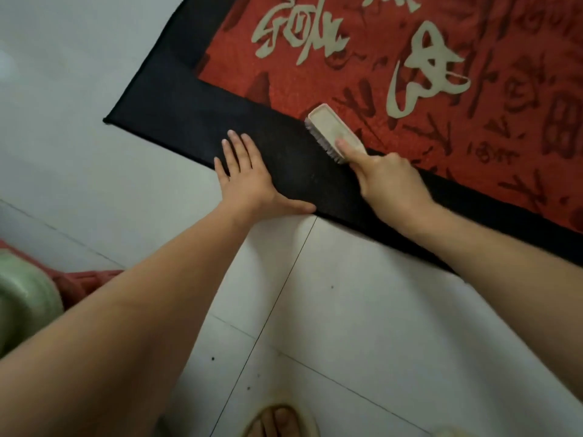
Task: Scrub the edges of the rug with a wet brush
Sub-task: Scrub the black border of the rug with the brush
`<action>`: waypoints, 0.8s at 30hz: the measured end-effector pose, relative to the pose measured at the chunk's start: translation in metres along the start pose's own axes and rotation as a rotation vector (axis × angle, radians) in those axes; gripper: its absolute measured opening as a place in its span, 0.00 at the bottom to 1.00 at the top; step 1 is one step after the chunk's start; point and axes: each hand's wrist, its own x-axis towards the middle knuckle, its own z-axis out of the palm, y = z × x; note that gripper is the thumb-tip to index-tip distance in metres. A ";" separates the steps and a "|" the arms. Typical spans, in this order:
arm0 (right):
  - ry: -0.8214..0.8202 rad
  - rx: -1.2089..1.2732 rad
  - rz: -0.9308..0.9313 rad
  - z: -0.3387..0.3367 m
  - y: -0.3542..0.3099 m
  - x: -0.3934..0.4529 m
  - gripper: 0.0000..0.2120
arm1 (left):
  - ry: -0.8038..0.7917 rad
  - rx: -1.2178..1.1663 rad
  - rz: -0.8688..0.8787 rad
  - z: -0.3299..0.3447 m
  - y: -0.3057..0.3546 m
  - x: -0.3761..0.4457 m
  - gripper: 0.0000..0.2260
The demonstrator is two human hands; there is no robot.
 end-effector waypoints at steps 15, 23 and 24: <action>-0.101 -0.049 -0.082 -0.013 0.016 -0.004 0.28 | -0.116 0.047 -0.107 -0.016 0.015 -0.004 0.74; -0.079 -0.020 -0.075 -0.009 0.025 -0.011 0.30 | -0.082 0.015 -0.043 -0.011 0.008 -0.007 0.73; -0.033 0.025 -0.028 -0.007 0.020 -0.007 0.29 | -0.081 0.011 -0.037 -0.010 0.008 -0.007 0.73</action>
